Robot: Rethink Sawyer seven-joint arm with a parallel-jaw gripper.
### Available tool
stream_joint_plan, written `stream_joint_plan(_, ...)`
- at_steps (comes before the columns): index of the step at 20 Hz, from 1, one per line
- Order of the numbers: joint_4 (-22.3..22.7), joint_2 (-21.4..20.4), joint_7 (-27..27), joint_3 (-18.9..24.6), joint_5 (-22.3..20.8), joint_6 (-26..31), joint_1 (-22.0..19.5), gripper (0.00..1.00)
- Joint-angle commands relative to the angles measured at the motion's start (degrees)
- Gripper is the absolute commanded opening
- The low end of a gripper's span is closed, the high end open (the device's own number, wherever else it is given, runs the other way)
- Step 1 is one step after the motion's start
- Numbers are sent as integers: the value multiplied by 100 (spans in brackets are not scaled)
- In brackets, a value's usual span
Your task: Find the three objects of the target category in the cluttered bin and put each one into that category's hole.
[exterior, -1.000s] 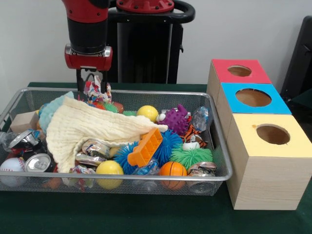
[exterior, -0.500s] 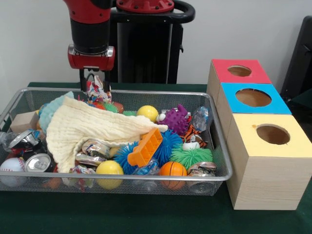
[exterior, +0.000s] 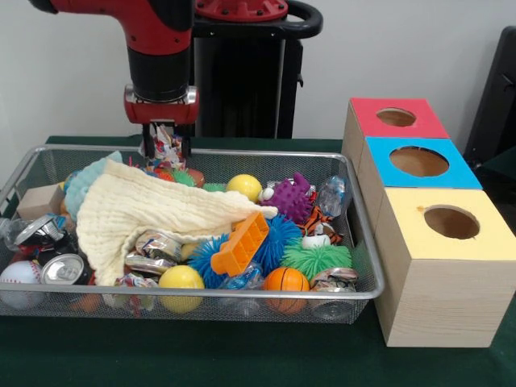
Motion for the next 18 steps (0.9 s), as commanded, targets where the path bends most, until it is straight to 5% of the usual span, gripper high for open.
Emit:
stream_joint_plan(1, -73, 479, 285, -79, -471, -698, 59, 100)
stream_joint_plan(18, -267, 785, 136, -84, -470, -964, 1, 100)
